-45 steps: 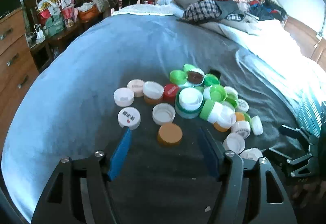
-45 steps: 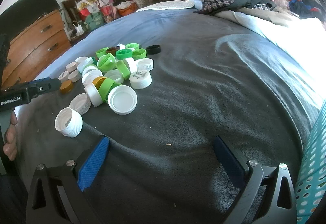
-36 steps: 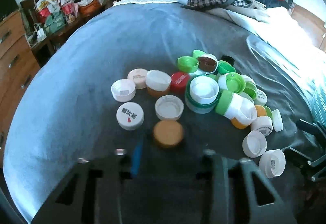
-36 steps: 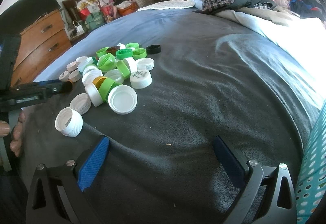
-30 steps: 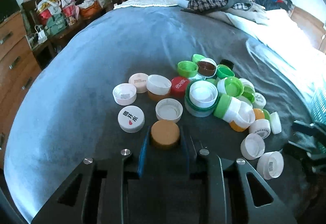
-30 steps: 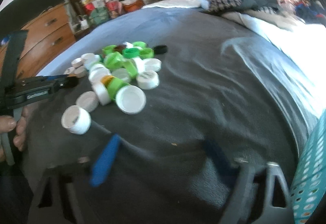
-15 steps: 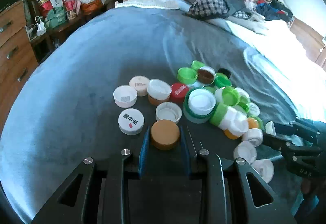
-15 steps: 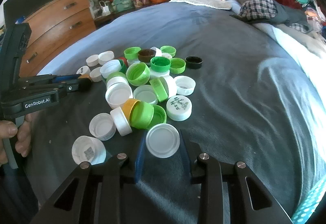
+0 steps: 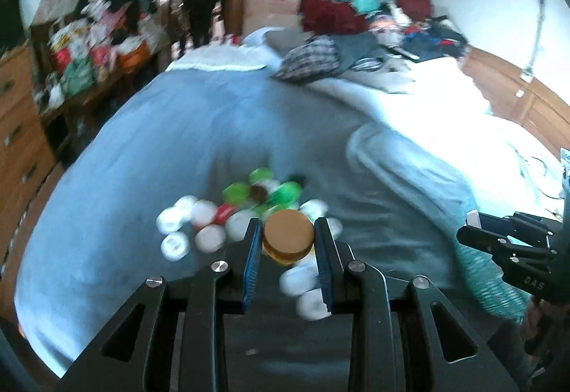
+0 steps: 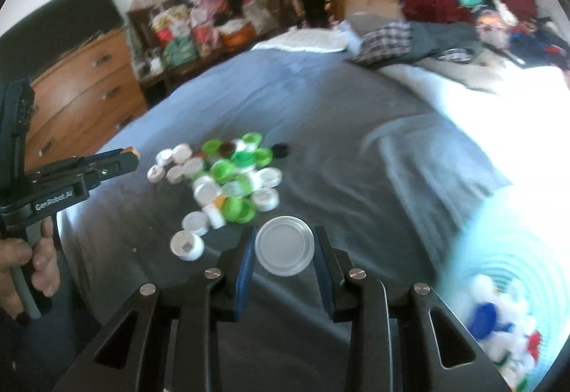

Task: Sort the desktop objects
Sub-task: 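Grasp a tan cap with the left gripper while the right gripper grasps a white cap, then carry both caps over the teal basket and open both grippers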

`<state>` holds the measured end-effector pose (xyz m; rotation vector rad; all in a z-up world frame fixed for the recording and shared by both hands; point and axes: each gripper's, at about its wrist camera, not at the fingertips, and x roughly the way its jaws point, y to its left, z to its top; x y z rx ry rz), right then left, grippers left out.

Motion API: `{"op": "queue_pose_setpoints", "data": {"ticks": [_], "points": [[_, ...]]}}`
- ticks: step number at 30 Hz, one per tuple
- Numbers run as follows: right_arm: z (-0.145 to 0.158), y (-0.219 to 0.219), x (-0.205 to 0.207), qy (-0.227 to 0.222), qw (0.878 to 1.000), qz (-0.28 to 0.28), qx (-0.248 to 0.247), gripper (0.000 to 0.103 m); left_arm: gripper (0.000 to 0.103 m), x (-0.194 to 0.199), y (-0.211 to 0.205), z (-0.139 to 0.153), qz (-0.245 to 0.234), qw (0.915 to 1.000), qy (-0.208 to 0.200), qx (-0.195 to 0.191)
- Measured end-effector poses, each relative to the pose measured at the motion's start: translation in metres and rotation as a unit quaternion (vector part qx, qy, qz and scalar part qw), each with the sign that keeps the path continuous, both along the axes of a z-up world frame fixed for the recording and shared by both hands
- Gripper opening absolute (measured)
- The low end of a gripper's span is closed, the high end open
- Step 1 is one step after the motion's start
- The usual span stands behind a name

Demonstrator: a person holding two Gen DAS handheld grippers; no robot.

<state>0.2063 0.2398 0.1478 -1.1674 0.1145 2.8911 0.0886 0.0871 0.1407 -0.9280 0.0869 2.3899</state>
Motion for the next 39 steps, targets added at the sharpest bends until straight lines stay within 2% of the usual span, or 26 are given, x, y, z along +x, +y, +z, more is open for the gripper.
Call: {"op": "queue_pose_setpoints", "data": {"ticks": [6, 11, 16, 20, 22, 26, 39], "points": [[0.034, 0.057, 0.051, 0.028, 0.997, -0.066, 0.027, 0.034, 0.025, 0.025, 0.067, 0.042, -0.062, 0.9977, 0.024, 0.012], [0.048, 0.112, 0.092, 0.031, 0.992, -0.121, 0.019, 0.034, 0.025, 0.052, 0.138, 0.057, -0.128, 0.9915, 0.024, 0.006], [0.053, 0.15, 0.121, 0.019, 0.989, -0.15, 0.005, 0.034, 0.025, 0.081, 0.211, 0.061, -0.204, 0.9789, 0.003, -0.016], [0.048, 0.174, 0.136, 0.007, 0.986, -0.163, -0.027, 0.034, 0.025, 0.096, 0.258, 0.054, -0.248, 0.9671, -0.036, -0.043], [0.041, 0.181, 0.139, -0.001, 0.985, -0.168, -0.041, 0.034, 0.025, 0.101, 0.27, 0.051, -0.257, 0.9638, -0.052, -0.049], [0.034, 0.19, 0.144, -0.009, 0.984, -0.169, -0.052, 0.034, 0.025, 0.109, 0.279, 0.045, -0.266, 0.9607, -0.058, -0.056], [0.029, 0.194, 0.135, -0.016, 0.986, -0.158, -0.052, 0.035, 0.025, 0.109, 0.29, 0.024, -0.26, 0.9605, -0.074, -0.064]]}}
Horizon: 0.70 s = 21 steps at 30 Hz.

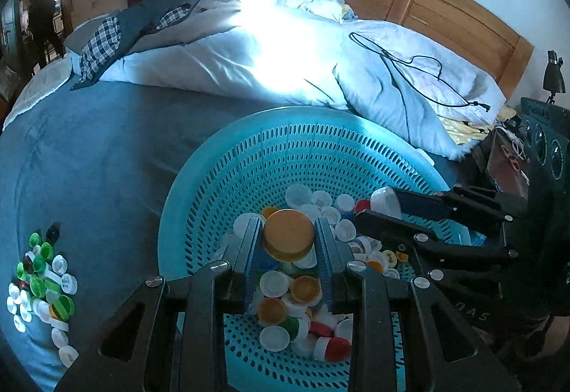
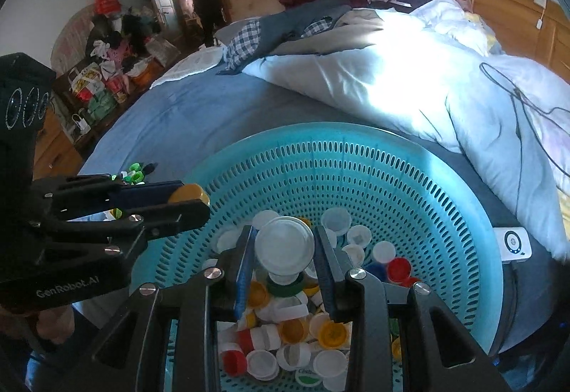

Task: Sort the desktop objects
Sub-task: 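Carry both caps over the teal basket and open both grippers, then move both grippers back to the cap pile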

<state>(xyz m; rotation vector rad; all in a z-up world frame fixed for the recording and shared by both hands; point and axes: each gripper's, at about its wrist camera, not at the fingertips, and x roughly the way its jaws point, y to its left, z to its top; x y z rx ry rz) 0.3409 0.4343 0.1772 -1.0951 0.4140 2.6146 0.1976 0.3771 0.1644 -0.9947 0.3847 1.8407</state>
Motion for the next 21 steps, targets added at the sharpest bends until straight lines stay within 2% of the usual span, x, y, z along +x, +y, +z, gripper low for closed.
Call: {"op": "queue_pose_setpoints", "data": {"ticks": [1, 2, 4, 7, 10, 13, 16, 21], "points": [[0.0, 0.001, 0.0, 0.0, 1.0, -0.003, 0.003, 0.043, 0.028, -0.001, -0.001, -0.001, 0.001, 1.0, 0.001, -0.002], [0.001, 0.001, 0.002, 0.002, 1.0, -0.008, 0.007, 0.063, 0.031, -0.002, -0.004, -0.001, 0.005, 1.0, 0.004, 0.0], [0.004, 0.001, 0.005, 0.01, 1.0, -0.021, 0.017, 0.081, 0.046, -0.006, -0.013, -0.002, 0.018, 0.9997, 0.014, 0.005], [0.006, -0.004, 0.01, 0.02, 0.999, -0.024, 0.015, 0.082, 0.047, -0.021, -0.048, -0.011, 0.051, 0.9982, 0.025, 0.019], [0.008, -0.016, 0.013, 0.032, 0.999, -0.018, 0.018, 0.082, 0.047, -0.041, -0.093, -0.032, 0.1, 0.994, 0.044, 0.01], [0.004, -0.028, 0.012, 0.034, 0.999, -0.012, 0.02, 0.082, 0.047, -0.072, -0.147, -0.064, 0.143, 0.9895, 0.016, 0.001], [0.0, -0.04, 0.007, 0.03, 0.999, -0.005, 0.026, 0.082, 0.047, -0.099, -0.19, -0.093, 0.167, 0.9857, -0.021, 0.004], [-0.008, -0.06, -0.011, 0.018, 0.999, 0.014, 0.025, 0.083, 0.047, -0.14, -0.249, -0.139, 0.237, 0.969, -0.064, -0.026]]}}
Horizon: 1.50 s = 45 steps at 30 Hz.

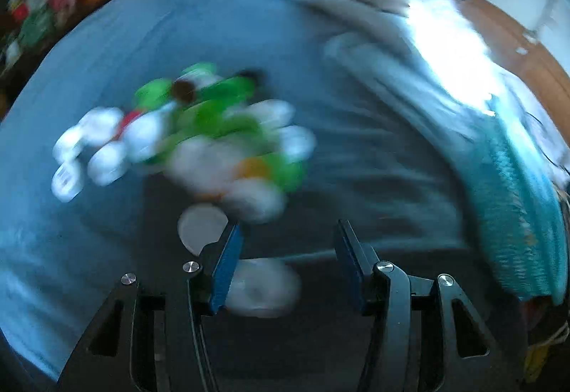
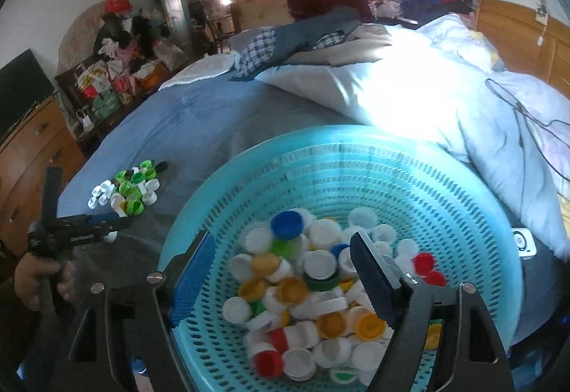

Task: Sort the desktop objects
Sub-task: 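Move both grippers back to the cap pile, then grasp a white green-printed cap with the left gripper while the right grasps a white cap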

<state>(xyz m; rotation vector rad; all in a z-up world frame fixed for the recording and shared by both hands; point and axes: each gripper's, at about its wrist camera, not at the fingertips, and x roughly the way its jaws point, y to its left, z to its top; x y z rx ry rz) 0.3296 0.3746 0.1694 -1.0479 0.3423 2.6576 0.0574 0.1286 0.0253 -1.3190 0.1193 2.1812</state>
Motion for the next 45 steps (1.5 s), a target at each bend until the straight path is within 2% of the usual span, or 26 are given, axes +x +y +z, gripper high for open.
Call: {"op": "queue_pose_setpoints", "data": {"ticks": [2, 4, 6, 9, 12, 13, 15, 18, 23, 28, 30, 33, 35, 38, 42, 45], "points": [[0.0, -0.01, -0.007, -0.002, 1.0, 0.009, 0.005, 0.083, 0.047, -0.005, -0.027, 0.0, 0.029, 0.9994, 0.003, 0.019], [0.001, -0.02, -0.011, 0.001, 1.0, 0.016, 0.012, 0.084, 0.047, -0.004, -0.051, 0.009, 0.055, 0.9976, 0.024, 0.033], [0.005, -0.031, -0.017, 0.007, 1.0, 0.025, 0.017, 0.084, 0.047, -0.003, -0.079, 0.016, 0.094, 0.9938, 0.051, 0.031], [0.011, -0.057, -0.029, 0.025, 0.998, 0.058, 0.015, 0.084, 0.047, -0.002, -0.112, 0.017, 0.13, 0.9894, 0.055, 0.035], [0.007, -0.097, -0.051, 0.027, 0.992, 0.126, 0.006, 0.069, 0.047, -0.002, -0.132, 0.013, 0.139, 0.9872, 0.035, 0.07], [0.003, -0.114, -0.061, 0.022, 0.988, 0.152, -0.001, 0.063, 0.047, -0.003, -0.135, 0.014, 0.14, 0.9866, 0.038, 0.074], [-0.01, -0.143, -0.081, 0.016, 0.98, 0.196, -0.023, 0.06, 0.047, -0.006, -0.138, 0.013, 0.146, 0.9855, 0.039, 0.077], [-0.038, -0.184, -0.113, -0.004, 0.968, 0.249, -0.034, 0.055, 0.047, -0.016, -0.147, 0.004, 0.162, 0.9809, 0.012, 0.108], [-0.083, -0.222, -0.158, -0.047, 0.957, 0.283, -0.044, 0.05, 0.047, -0.017, -0.145, 0.007, 0.164, 0.9782, 0.011, 0.127], [-0.103, -0.229, -0.183, -0.071, 0.955, 0.287, -0.031, 0.05, 0.047, -0.02, -0.14, 0.006, 0.143, 0.9814, 0.002, 0.128], [-0.112, -0.223, -0.193, -0.092, 0.958, 0.272, -0.021, 0.05, 0.047, -0.022, -0.139, 0.005, 0.14, 0.9818, -0.002, 0.128], [-0.111, -0.175, -0.192, -0.072, 0.981, 0.17, -0.057, 0.048, 0.048, -0.023, -0.143, 0.004, 0.141, 0.9803, -0.009, 0.138], [-0.115, -0.156, -0.188, -0.08, 0.985, 0.138, -0.067, 0.051, 0.052, -0.025, -0.144, 0.004, 0.141, 0.9793, -0.012, 0.145], [-0.116, -0.152, -0.177, -0.08, 0.984, 0.149, -0.053, 0.051, 0.052, -0.026, -0.144, 0.003, 0.144, 0.9779, -0.019, 0.15], [-0.12, -0.147, -0.172, -0.081, 0.985, 0.14, -0.06, 0.051, 0.053, -0.027, -0.146, 0.0, 0.148, 0.977, -0.026, 0.152], [-0.119, -0.153, -0.174, -0.07, 0.983, 0.155, -0.066, 0.051, 0.053, -0.027, -0.144, -0.001, 0.146, 0.9776, -0.027, 0.149]]}}
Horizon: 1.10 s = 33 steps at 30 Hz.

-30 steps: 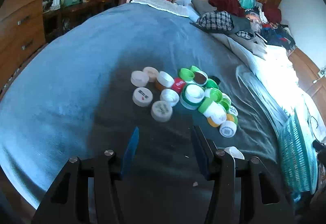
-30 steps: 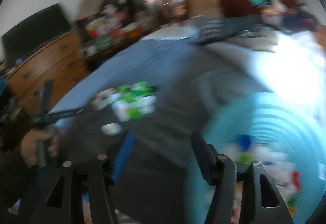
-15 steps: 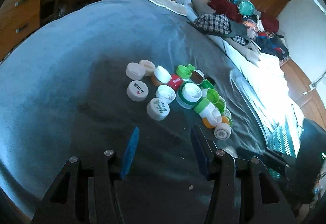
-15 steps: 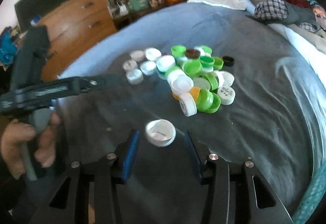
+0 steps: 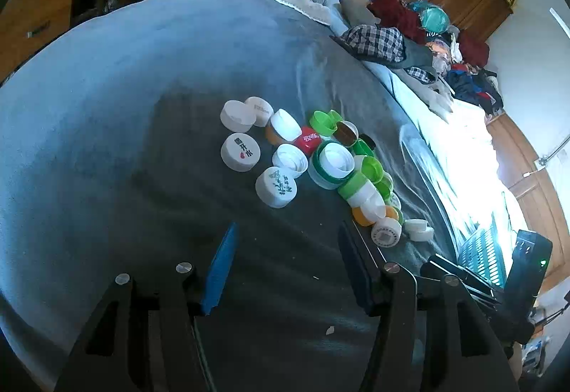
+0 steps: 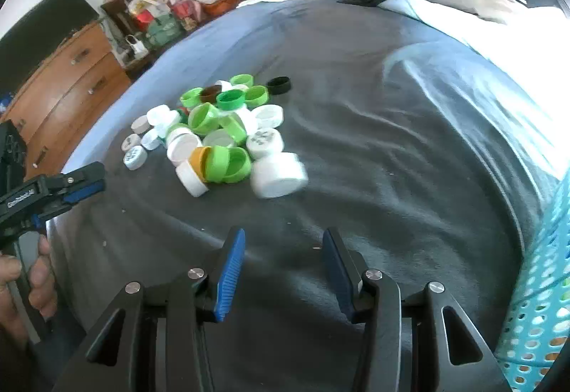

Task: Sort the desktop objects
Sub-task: 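Grasp a white green-printed cap with the left gripper while the right grasps a white cap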

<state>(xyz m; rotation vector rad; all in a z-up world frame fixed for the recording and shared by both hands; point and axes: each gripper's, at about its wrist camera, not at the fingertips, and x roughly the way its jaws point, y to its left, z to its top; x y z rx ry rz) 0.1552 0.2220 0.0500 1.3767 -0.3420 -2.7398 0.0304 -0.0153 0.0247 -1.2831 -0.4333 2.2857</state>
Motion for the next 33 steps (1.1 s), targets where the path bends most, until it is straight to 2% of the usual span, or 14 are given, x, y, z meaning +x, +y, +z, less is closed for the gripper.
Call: {"op": "queue_pose_setpoints", "data": {"ticks": [3, 10, 13, 16, 18, 19, 20, 24, 28, 32, 33], "points": [[0.001, -0.004, -0.01, 0.012, 1.0, 0.017, -0.001, 0.051, 0.053, 0.0, 0.0, 0.0, -0.002, 1.0, 0.0, 0.0], [-0.003, 0.015, -0.032, 0.006, 0.999, -0.018, 0.04, 0.051, 0.053, -0.002, -0.001, -0.002, -0.005, 1.0, -0.003, 0.005], [-0.004, 0.019, -0.039, 0.006, 0.999, -0.017, 0.047, 0.059, 0.053, -0.001, -0.001, -0.001, -0.007, 1.0, -0.002, 0.005], [-0.015, 0.015, -0.046, -0.01, 0.998, 0.006, 0.063, 0.059, 0.053, 0.0, 0.001, -0.001, -0.012, 0.9999, 0.0, 0.001], [-0.017, 0.016, -0.045, -0.01, 0.998, 0.006, 0.064, 0.055, 0.053, 0.004, 0.002, 0.001, -0.017, 0.9998, 0.009, -0.006], [-0.015, 0.016, -0.044, -0.009, 0.998, 0.004, 0.065, 0.036, 0.053, 0.007, 0.003, 0.004, -0.021, 0.9996, 0.018, -0.01], [-0.014, 0.016, -0.04, -0.009, 0.998, 0.002, 0.063, 0.034, 0.053, 0.009, 0.006, 0.006, -0.025, 0.9992, 0.027, -0.015], [-0.009, 0.012, -0.018, -0.004, 0.999, 0.004, 0.039, 0.034, 0.051, 0.007, 0.019, 0.004, -0.042, 0.9973, 0.039, -0.045], [-0.009, 0.0, 0.002, 0.001, 0.999, 0.015, 0.032, 0.034, 0.051, -0.008, 0.028, -0.002, -0.036, 0.9962, 0.042, -0.067], [-0.01, -0.004, 0.005, 0.003, 0.999, 0.019, 0.029, 0.034, 0.041, -0.023, 0.037, -0.012, -0.04, 0.9942, 0.041, -0.092], [-0.01, -0.003, 0.004, 0.004, 0.999, 0.018, 0.027, 0.034, 0.036, -0.025, 0.039, -0.012, -0.041, 0.9932, 0.045, -0.099]]}}
